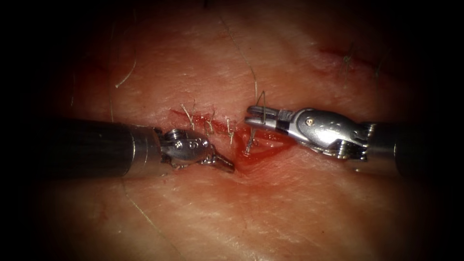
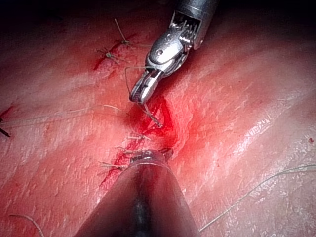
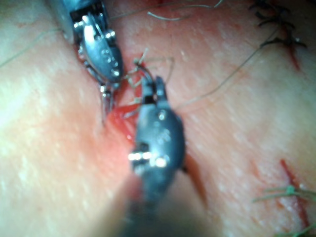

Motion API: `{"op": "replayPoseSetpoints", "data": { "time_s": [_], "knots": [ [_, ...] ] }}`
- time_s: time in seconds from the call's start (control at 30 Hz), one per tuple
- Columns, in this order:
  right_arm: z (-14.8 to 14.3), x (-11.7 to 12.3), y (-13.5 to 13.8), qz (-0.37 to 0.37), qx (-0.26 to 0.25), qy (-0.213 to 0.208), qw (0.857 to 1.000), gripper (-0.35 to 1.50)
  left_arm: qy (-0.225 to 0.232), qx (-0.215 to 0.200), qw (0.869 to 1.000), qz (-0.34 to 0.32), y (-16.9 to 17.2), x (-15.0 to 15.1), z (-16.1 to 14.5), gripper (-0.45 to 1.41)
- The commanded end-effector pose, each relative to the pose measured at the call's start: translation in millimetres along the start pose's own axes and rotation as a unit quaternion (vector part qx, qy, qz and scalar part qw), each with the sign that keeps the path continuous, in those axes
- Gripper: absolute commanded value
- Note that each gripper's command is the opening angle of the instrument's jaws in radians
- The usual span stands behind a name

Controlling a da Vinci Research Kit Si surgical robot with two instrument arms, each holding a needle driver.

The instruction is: Wound Closure

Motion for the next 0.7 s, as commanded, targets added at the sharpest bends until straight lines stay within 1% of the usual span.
{"op": "replayPoseSetpoints", "data": {
  "time_s": [0.03, 0.13, 0.27, 0.47, 0.7],
  "knots": [
    [0.9, -0.9, -0.2, 0.01, -0.002, 0.003, 1.0, -0.35, 0.0, -0.001, 1.0, 0.0, -0.1, -0.1, 0.9, -0.45],
    [1.1, -1.6, -0.3, 0.039, -0.004, 0.006, 0.999, -0.35, 0.0, -0.001, 1.0, 0.0, -0.1, -0.1, 0.9, -0.45],
    [1.2, -2.4, -0.3, 0.088, -0.002, -0.008, 0.996, -0.35, 0.0, -0.001, 1.0, 0.0, -0.1, -0.1, 0.9, -0.45],
    [0.9, -2.3, 0.2, 0.136, 0.001, -0.009, 0.991, -0.35, 0.0, -0.001, 1.0, 0.0, -0.1, -0.1, 0.9, -0.45],
    [0.9, -2.7, -0.2, 0.215, 0.015, -0.012, 0.976, -0.35, 0.0, -0.001, 1.0, 0.0, -0.1, -0.2, 0.8, -0.45]
  ]
}}
